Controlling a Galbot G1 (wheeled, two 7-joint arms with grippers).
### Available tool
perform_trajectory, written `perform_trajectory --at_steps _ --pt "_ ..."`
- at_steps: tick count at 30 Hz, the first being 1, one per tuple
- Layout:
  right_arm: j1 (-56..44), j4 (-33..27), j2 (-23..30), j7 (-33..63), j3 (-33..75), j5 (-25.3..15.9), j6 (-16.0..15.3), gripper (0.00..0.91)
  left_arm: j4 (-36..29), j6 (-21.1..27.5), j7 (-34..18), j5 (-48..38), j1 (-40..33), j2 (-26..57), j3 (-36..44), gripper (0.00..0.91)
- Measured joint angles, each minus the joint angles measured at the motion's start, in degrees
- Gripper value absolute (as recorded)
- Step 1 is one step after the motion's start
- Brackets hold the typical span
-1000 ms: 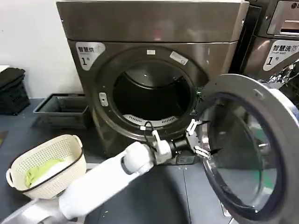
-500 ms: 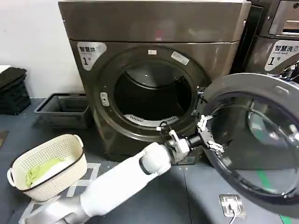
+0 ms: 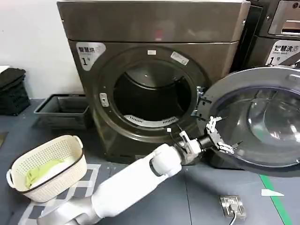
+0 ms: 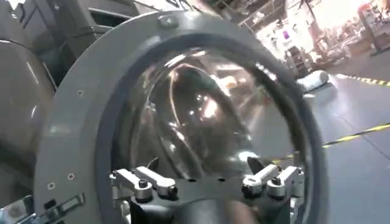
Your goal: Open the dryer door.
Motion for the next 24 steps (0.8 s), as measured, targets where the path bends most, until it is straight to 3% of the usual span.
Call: perform_trajectory --at_steps 10,24 --pt "0.07 0.01 -0.20 -0.27 -0.02 0.46 0.06 0.907 -2.98 3.00 2.56 -2.54 0.71 2.01 -0.45 0.907" --pt "0.58 -0.46 -2.71 -0.55 -0.34 1.31 0.01 0.907 -20.87 11.46 5.17 -7.14 8.43 13.21 -7.33 0.907"
